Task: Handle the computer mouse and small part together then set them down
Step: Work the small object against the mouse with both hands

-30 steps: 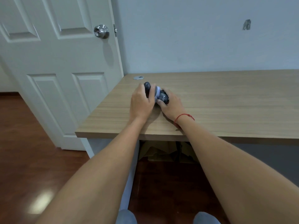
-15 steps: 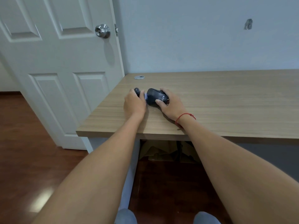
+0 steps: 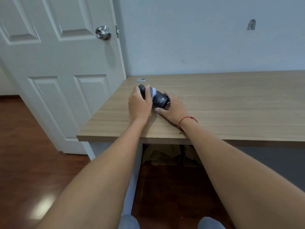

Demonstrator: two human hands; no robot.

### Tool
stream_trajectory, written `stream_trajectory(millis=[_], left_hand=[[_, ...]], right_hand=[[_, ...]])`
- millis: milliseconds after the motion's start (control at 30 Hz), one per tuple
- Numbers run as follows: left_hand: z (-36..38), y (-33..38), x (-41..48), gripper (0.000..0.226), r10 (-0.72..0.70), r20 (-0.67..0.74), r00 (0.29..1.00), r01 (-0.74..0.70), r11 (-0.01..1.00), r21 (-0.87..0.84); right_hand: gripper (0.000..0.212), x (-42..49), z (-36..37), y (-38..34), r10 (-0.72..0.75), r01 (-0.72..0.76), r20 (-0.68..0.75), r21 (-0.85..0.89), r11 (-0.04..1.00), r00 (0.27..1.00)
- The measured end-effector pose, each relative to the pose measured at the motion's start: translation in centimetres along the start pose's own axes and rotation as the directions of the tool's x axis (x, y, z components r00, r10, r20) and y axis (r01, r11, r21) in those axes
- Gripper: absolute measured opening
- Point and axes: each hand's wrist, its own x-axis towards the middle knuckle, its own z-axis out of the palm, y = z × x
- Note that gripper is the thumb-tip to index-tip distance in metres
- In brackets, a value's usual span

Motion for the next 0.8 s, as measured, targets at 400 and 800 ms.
stream_trajectory(millis=[400, 800], left_hand=[[0.2, -0.4, -0.3, 0.032, 0.063, 0.082, 0.995, -0.069, 0.995, 0.076], [0.3, -0.2, -0.7, 0.029, 0.162, 0.092, 0.983, -0.170, 0.981, 0.089]], right_hand=[[0.045, 0.4, 0.3, 0.1, 0.067, -0.067, -0.024, 0.011, 0.998, 0.997], [0.040, 0.6, 0.6, 0.2, 0.091, -0.091, -0.009, -0.020, 0.996, 0.996]])
